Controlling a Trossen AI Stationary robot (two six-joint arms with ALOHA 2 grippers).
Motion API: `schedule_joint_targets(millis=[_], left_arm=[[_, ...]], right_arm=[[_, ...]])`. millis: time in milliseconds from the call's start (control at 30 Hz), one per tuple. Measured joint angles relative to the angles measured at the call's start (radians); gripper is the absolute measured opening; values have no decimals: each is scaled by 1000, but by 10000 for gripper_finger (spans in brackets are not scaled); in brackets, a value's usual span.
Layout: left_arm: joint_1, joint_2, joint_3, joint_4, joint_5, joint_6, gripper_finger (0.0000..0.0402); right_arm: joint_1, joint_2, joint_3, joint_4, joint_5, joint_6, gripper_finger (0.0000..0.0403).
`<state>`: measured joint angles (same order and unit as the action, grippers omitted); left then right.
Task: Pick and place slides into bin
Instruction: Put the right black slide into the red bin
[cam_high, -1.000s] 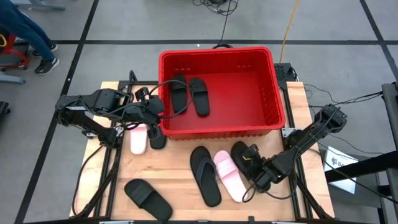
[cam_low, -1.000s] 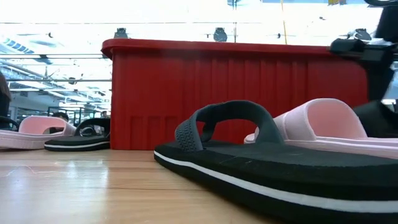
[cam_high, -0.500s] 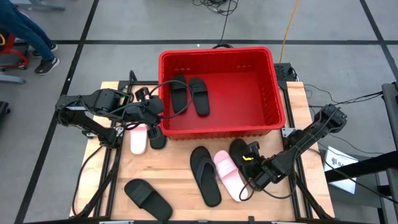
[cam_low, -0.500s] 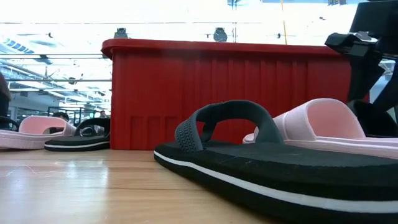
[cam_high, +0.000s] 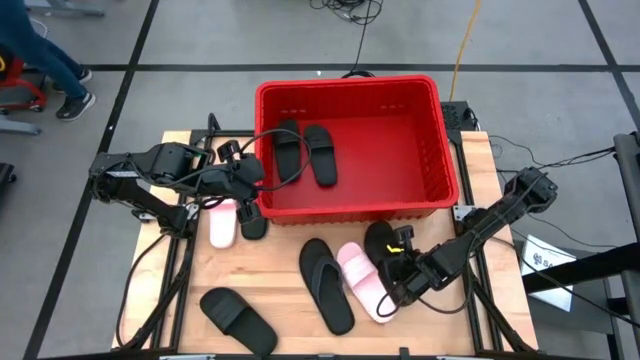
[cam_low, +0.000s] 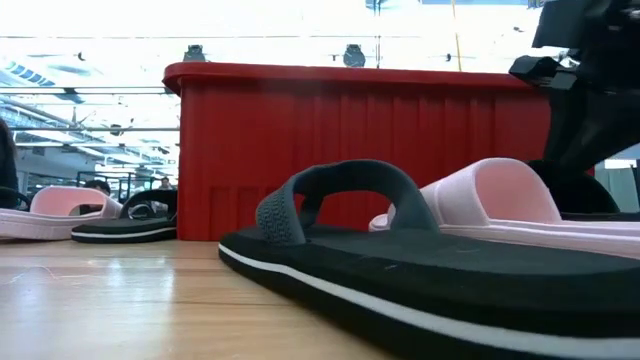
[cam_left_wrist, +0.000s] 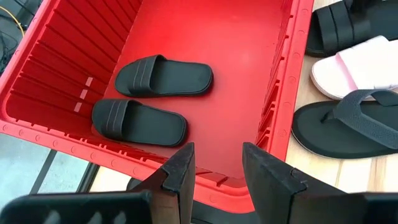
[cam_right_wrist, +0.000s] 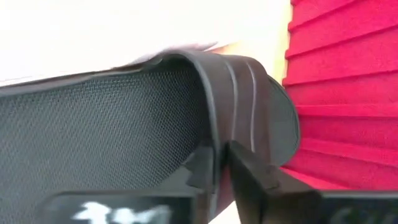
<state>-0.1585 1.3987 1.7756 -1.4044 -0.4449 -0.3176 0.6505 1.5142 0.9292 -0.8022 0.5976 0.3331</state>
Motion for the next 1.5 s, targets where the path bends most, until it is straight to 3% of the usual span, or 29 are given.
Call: schedule_joint_targets(millis=[67,533,1067,1167,1500], left_arm=[[0,0,0,0,0,0,129],[0,0,0,0,1,0,129],[0,0,0,-1,1,26,129],[0,0,0,-1,1,27,129],[0,0,0,-1,1,47,129]], right_arm=[[-9,-1,0,2,0,-1,9],[-29,-3,47,-11,-23,50,3],[-28,-3,330,-247,-37,40,1],[-28,-3,406,-255,-101,8,1],[-44,-6,601,-249,-76,-116,0]])
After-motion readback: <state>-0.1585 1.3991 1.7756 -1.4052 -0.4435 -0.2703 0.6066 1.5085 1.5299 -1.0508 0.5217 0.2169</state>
